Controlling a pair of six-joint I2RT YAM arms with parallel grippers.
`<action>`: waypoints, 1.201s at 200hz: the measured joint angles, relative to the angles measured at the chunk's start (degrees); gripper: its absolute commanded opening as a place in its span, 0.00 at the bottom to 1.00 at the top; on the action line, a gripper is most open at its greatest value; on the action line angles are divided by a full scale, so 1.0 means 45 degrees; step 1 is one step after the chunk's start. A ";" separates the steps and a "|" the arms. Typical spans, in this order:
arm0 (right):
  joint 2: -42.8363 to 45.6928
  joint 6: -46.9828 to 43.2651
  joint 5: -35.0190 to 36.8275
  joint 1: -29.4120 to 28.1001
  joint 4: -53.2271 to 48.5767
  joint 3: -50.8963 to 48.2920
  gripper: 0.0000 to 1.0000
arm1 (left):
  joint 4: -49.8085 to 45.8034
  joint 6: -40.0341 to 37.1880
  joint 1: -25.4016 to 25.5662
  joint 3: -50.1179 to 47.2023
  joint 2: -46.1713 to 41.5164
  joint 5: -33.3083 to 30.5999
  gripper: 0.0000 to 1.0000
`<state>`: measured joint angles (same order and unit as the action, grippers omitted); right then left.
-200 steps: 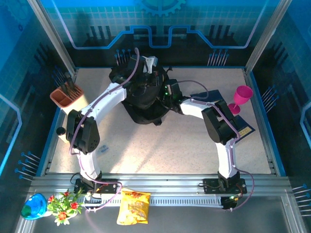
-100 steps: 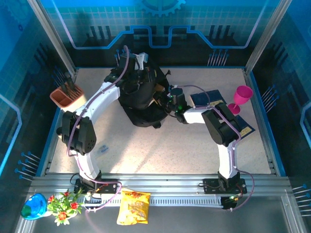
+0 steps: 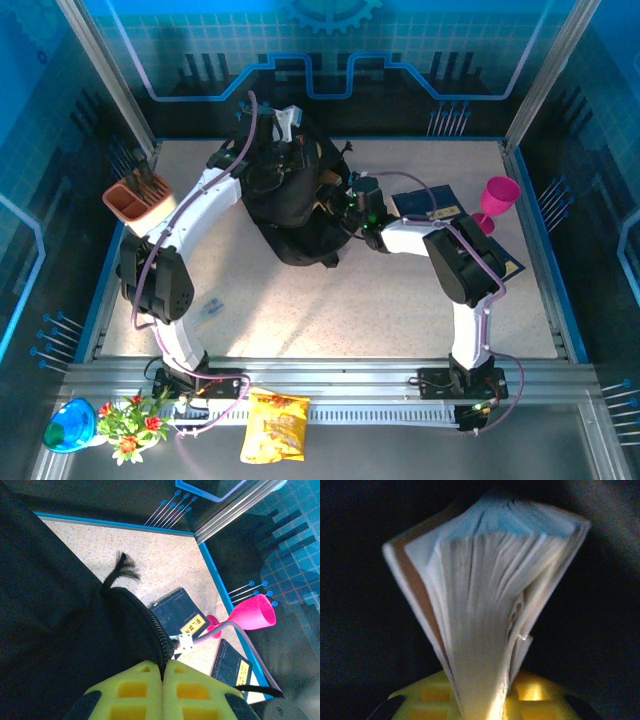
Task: Pack the student bag
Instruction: Place the book in the student bag, then close the student bag at the top-center of the table.
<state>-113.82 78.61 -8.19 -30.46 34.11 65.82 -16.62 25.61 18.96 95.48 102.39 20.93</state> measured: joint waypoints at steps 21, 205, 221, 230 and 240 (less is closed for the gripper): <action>-0.0461 -0.0005 0.0102 -0.0024 -0.2093 0.1137 0.23 | -0.0068 0.0010 0.0000 -0.0005 0.0000 0.0044 0.02; 0.5756 -0.3837 0.0505 0.0733 -0.7805 -0.0855 0.81 | -0.0695 -0.0175 -0.0466 -0.0068 0.0350 0.0593 0.57; 0.6154 -0.4498 0.1103 0.1404 -0.8369 -0.0942 0.82 | -0.0695 -0.0350 -0.0466 -0.0408 0.0243 0.0850 0.75; 0.6227 -0.4857 0.1447 0.1885 -0.8709 -0.0971 0.83 | -0.0729 -0.0457 -0.0466 -0.0763 0.0112 0.0899 0.80; 0.6217 -0.5221 0.1734 0.2448 -0.9102 -0.0971 0.84 | -0.0738 -0.0510 -0.0466 -0.1273 -0.0073 0.0884 0.82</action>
<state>-85.84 55.11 -0.38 -19.44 -6.85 61.45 -19.94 23.31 16.86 89.76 102.06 24.91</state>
